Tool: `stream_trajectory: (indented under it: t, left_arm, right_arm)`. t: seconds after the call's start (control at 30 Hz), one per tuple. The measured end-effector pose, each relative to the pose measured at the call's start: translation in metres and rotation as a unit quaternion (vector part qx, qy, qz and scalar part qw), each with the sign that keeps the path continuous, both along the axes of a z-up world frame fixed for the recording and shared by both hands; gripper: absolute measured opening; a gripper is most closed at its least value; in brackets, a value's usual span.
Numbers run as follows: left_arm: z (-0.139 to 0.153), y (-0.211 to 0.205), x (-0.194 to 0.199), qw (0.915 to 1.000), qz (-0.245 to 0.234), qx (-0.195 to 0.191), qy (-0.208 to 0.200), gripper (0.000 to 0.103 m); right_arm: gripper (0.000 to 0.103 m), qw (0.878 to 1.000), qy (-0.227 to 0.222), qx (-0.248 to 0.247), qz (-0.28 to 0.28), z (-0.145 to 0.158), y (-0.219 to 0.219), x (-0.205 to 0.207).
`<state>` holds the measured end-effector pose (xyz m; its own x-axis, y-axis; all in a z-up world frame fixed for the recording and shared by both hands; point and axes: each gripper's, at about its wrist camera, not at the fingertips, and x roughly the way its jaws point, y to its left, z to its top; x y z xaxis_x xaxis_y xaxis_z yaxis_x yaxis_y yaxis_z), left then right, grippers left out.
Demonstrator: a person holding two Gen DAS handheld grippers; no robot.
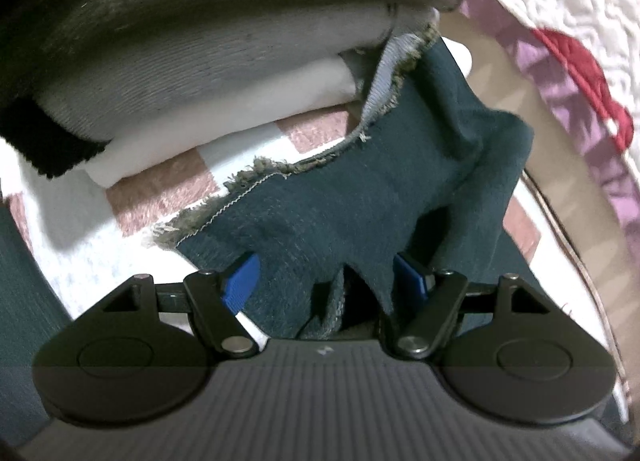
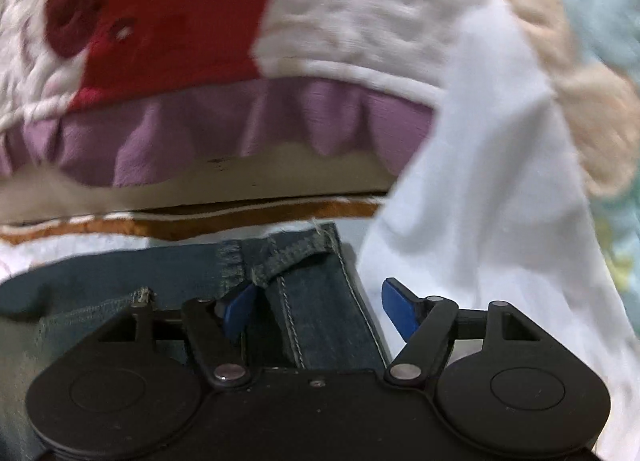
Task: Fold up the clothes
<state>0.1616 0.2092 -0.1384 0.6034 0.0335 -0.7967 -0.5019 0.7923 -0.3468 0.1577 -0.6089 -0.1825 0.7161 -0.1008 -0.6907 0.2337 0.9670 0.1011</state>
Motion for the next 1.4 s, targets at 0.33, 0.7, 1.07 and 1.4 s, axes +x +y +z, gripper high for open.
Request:
stream_trajectory:
  t: [0.33, 0.7, 1.07, 1.4]
  left_arm:
    - [0.001, -0.012, -0.004, 0.9986, -0.029, 0.044, -0.008, 0.074]
    - [-0.002, -0.009, -0.005, 0.9989, -0.031, 0.022, -0.027, 0.077]
    - [0.0, -0.02, 0.014, 0.9867, -0.088, 0.136, 0.008, 0.0]
    - [0.032, -0.07, -0.025, 0.9627, -0.183, 0.199, 0.009, 0.042]
  right_arm:
    - [0.015, 0.972, -0.092, -0.196, -0.086, 0.085, 0.046, -0.031]
    - [0.023, 0.984, 0.011, -0.125, -0.125, 0.026, -0.033, -0.013]
    - [0.0, 0.957, -0.003, -0.231, -0.172, 0.031, -0.02, -0.009]
    - [0.027, 0.975, -0.068, 0.107, -0.185, 0.06, -0.048, -0.052]
